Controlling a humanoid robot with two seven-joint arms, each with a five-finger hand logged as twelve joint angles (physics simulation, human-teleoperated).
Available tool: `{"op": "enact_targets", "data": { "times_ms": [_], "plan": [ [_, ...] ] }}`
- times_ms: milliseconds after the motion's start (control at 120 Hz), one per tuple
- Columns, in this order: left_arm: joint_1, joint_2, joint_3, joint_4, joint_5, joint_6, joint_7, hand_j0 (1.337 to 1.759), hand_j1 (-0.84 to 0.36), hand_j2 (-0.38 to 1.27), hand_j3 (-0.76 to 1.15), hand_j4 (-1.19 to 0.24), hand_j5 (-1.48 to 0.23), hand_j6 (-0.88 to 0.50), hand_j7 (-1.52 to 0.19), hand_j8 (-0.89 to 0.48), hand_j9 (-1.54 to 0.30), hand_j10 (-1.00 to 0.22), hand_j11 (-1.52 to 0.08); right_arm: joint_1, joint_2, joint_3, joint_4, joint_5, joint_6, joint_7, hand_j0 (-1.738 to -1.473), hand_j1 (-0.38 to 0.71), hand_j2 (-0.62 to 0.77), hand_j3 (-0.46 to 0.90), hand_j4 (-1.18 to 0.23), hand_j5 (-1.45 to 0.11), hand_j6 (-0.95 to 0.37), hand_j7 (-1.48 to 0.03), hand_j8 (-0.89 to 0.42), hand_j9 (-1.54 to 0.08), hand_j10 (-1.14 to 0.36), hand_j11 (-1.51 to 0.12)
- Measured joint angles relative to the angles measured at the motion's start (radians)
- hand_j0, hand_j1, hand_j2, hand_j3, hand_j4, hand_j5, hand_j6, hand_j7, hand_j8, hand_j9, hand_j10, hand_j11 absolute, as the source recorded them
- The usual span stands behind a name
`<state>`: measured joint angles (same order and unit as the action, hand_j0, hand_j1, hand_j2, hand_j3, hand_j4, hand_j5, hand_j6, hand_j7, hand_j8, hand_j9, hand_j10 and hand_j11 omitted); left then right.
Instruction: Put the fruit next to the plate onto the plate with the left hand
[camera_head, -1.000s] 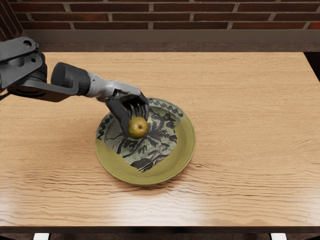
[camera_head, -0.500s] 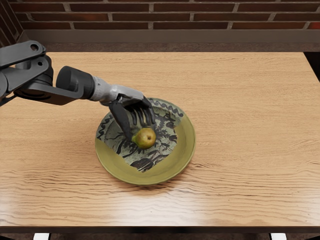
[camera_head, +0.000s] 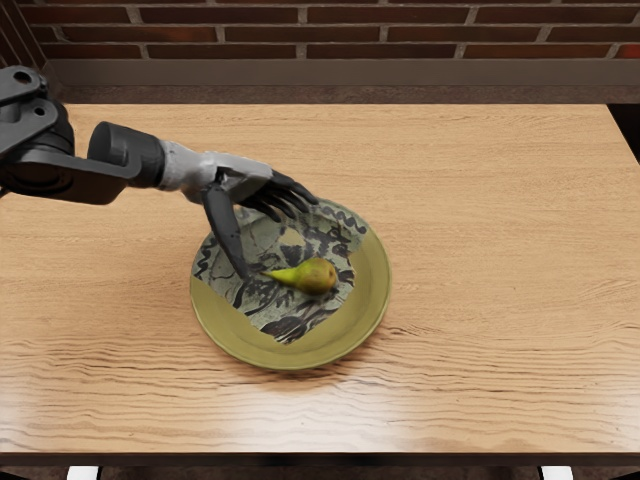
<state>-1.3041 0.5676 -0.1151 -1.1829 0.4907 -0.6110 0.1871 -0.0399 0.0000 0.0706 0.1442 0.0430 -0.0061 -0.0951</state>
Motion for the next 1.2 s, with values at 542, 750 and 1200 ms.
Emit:
{"op": "enact_targets", "data": {
  "times_ms": [542, 750, 1200],
  "plan": [
    [0.095, 0.200, -0.005, 0.003, -0.466, 0.000, -0.001, 1.658, 0.34, 0.00, 0.00, -0.01, -0.01, -0.01, -0.01, -0.01, -0.01, -0.01, -0.01, 0.000, 0.000, 0.000, 0.000, 0.000, 0.000, 0.000, -1.658, -0.32, 0.00, 0.00, -0.02, -0.03, -0.02, -0.03, -0.02, -0.03, -0.02, -0.03],
    [0.215, 0.251, -0.013, 0.008, -0.585, 0.000, -0.003, 1.658, 0.35, 0.00, 0.00, 0.00, 0.00, 0.00, 0.00, 0.00, 0.00, 0.00, 0.00, 0.000, 0.000, 0.000, 0.000, 0.000, 0.000, 0.000, -1.658, -0.32, 0.00, 0.00, -0.02, -0.03, -0.02, -0.03, -0.02, -0.03, -0.02, -0.03],
    [0.234, 0.353, -0.013, 0.031, -0.634, 0.000, 0.001, 1.658, 0.35, 0.00, 0.00, 0.00, 0.00, 0.00, 0.00, 0.00, 0.00, 0.00, 0.00, 0.000, 0.000, 0.000, 0.000, 0.000, 0.000, 0.000, -1.658, -0.32, 0.00, 0.00, -0.02, -0.03, -0.02, -0.03, -0.02, -0.03, -0.02, -0.03]
  ]
}}
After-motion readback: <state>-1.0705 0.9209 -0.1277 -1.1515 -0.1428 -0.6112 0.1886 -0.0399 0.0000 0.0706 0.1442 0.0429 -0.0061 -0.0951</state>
